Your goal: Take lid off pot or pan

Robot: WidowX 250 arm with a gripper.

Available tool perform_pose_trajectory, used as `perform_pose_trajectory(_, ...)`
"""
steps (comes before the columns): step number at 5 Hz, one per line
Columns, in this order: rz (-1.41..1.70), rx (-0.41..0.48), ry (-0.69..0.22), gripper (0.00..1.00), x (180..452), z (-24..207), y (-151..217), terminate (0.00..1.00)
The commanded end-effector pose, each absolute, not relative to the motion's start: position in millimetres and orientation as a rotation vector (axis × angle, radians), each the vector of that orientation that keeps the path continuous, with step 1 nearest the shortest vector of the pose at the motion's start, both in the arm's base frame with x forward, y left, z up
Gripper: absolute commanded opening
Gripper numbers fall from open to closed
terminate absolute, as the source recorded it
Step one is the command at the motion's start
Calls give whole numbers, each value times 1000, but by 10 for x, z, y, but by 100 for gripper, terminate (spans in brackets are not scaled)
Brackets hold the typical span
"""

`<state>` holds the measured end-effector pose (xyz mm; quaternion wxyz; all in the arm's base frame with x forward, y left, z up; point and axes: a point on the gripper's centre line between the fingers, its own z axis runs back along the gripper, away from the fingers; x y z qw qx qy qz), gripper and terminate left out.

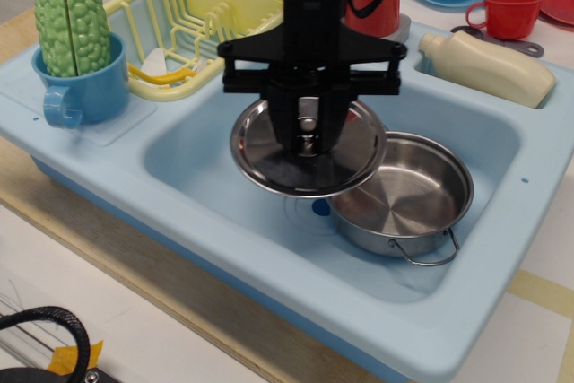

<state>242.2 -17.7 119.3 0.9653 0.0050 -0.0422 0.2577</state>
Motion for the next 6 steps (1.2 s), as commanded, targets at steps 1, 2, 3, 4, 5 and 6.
perform_pose_trajectory(1,573,16,-72,0,2411,1157,54,0)
perform_pose_trajectory(2,600,27,-59,0,2342,1086,167,0)
perform_pose_trajectory(3,562,62,-62,100,2347,1043,233,0)
perform_pose_trajectory(4,562,62,-62,100,2347,1043,233,0)
perform_pose_trajectory(5,562,62,-62,100,2347,1043,233,0)
perform_pose_trajectory(6,562,62,-62,100,2347,1043,233,100)
